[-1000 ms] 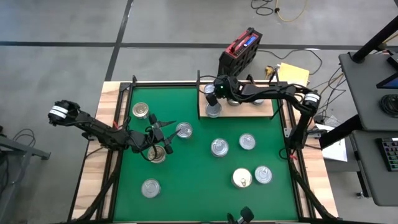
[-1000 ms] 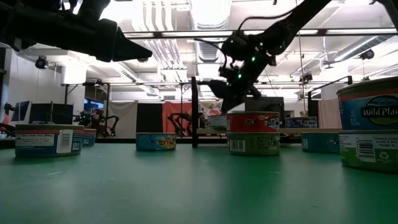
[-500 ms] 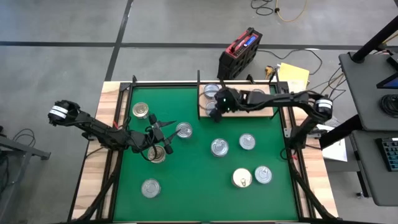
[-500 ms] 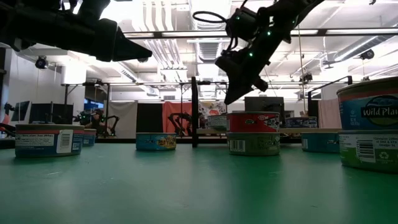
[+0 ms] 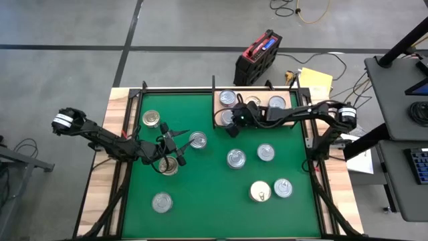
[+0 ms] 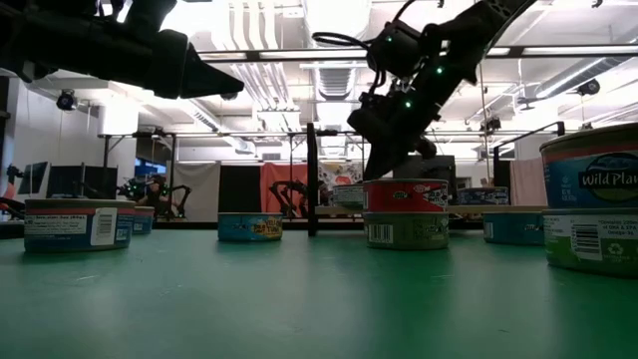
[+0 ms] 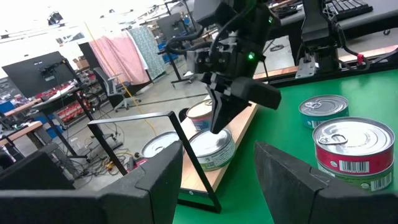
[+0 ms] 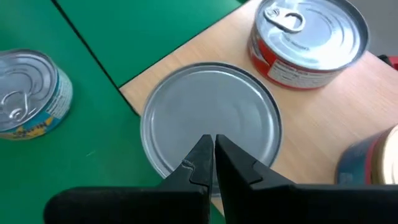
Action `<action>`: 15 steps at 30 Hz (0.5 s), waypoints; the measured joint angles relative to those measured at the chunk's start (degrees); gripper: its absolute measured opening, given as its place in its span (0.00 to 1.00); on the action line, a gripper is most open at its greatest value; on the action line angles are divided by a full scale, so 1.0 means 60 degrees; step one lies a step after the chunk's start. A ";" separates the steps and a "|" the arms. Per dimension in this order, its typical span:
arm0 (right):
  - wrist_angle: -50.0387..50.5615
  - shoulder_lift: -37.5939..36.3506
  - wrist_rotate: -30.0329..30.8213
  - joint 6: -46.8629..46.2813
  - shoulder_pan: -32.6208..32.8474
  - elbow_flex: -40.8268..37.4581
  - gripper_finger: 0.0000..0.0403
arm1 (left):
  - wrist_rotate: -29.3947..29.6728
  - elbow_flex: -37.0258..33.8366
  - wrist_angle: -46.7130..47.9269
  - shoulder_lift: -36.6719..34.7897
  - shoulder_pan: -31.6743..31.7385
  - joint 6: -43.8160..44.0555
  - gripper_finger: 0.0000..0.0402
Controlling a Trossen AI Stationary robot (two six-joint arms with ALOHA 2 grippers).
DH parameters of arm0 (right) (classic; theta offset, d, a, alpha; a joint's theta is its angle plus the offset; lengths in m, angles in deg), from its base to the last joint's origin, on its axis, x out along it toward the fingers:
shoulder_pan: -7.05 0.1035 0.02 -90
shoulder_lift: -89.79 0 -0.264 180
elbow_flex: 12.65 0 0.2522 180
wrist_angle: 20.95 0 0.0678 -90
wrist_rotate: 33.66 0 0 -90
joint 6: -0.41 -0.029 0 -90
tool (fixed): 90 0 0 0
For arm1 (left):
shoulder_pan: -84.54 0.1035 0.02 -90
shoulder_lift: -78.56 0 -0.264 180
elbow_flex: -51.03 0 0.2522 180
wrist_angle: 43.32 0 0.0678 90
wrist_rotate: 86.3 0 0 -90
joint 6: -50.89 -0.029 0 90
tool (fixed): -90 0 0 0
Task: Stack canned seafood by type on shelf
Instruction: Adjust the green tuna can on the shelf
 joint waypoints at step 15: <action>-0.0234 0.0000 0.0069 -0.0047 -0.0003 -0.0204 0.02 | 0.0000 0.0000 0.0000 0.0000 -0.0007 0.0000 0.45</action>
